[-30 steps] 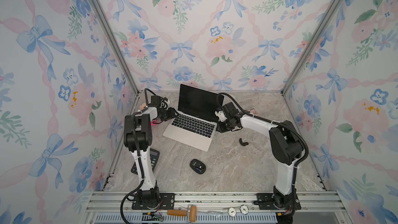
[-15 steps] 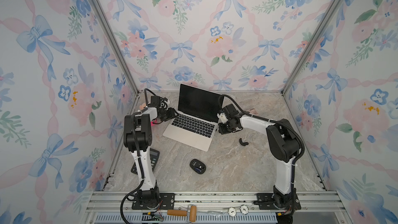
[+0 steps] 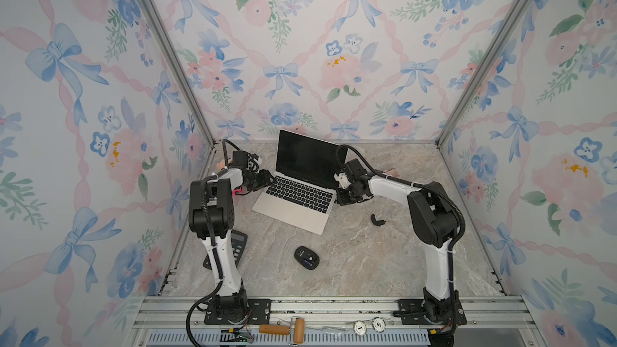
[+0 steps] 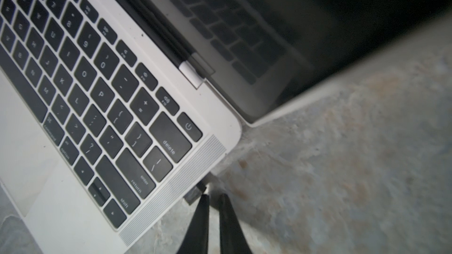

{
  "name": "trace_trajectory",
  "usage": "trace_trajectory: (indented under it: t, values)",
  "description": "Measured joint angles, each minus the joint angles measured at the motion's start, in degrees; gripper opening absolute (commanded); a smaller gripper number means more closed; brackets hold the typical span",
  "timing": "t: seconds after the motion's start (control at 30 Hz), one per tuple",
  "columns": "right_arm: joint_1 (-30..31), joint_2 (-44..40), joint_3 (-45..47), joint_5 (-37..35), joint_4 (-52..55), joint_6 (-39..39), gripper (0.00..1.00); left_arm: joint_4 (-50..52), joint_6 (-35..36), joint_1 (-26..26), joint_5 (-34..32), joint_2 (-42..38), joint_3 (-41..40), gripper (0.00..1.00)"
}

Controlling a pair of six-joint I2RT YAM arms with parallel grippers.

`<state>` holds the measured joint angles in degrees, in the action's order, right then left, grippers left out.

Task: Insert the wireless mouse receiver into the laptop
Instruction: Insert the USB plug into the USB port, then pick up the mouse from the center of the board.

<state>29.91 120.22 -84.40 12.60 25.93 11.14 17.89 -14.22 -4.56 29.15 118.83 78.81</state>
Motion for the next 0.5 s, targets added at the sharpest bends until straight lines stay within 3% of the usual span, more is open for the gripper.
trace_trajectory:
  t: [0.33, 0.5]
  values:
    - [0.2, -10.6, 9.4, -5.0, -0.5, 0.7, 0.20, 6.7, 0.3, -1.1, -3.4, -7.0, -5.7, 0.61]
    - [0.9, -20.3, 14.6, -6.2, -0.7, 2.2, 0.30, 9.4, 0.8, -0.6, -3.9, -16.9, -10.5, 0.62]
